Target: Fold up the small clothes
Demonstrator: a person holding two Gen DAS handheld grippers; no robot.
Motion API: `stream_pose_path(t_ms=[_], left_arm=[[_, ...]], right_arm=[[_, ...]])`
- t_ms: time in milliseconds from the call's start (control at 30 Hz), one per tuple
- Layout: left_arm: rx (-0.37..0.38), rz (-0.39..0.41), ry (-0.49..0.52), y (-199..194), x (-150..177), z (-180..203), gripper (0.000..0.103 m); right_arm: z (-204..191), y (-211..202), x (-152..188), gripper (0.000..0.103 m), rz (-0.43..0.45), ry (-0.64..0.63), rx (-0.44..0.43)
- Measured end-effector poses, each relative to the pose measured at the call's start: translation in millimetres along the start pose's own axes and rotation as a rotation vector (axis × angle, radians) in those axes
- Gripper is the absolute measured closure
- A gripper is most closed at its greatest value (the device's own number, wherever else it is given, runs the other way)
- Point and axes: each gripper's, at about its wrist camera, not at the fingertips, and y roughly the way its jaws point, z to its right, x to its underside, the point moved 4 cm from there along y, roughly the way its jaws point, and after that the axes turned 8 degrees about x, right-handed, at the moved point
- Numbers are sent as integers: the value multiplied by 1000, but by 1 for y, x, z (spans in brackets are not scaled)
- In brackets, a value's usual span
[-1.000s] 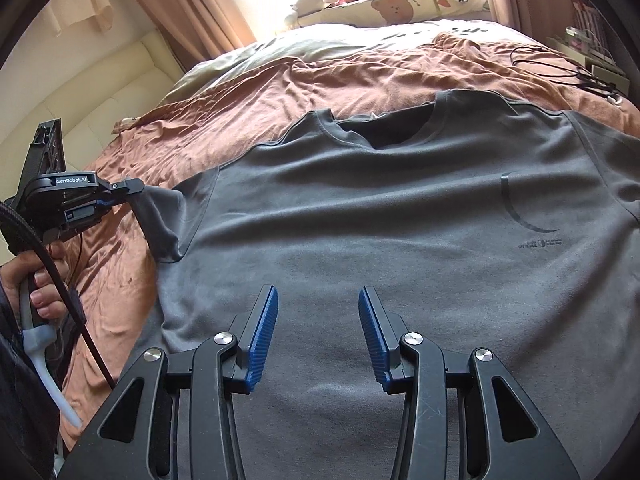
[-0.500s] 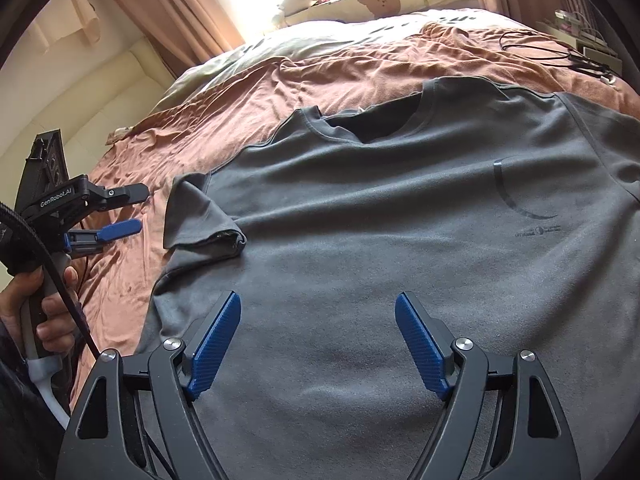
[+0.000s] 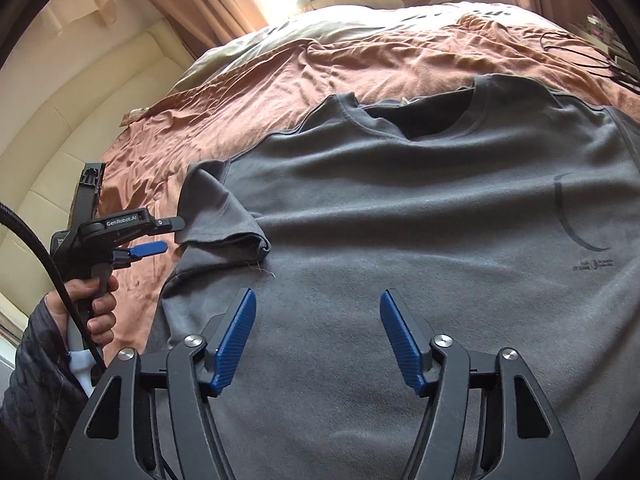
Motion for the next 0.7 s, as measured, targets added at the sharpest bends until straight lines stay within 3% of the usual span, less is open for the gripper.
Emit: stream_pose_path(t_ms=[233, 333, 367, 400, 533, 600, 700], left_arm=[[-58, -5, 34, 19, -10, -14, 52], [-51, 4, 34, 20, -14, -17, 71], [-45, 2, 38, 21, -15, -17, 87], [-44, -2, 39, 20, -16, -17, 97], [8, 22, 57, 7, -21, -6, 99], [42, 35, 71, -2, -26, 3, 99], [87, 51, 97, -16, -36, 20, 99]], right_arm=[[-22, 42, -22, 58, -59, -52, -58], [-31, 64, -30, 58, -89, -64, -80], [-34, 72, -31, 58, -100, -69, -85], [-38, 79, -33, 63, -111, -75, -91], [-52, 102, -40, 81, -125, -102, -108], [-57, 110, -43, 97, -117, -122, -109], [-56, 110, -44, 100, -111, -106, -127]])
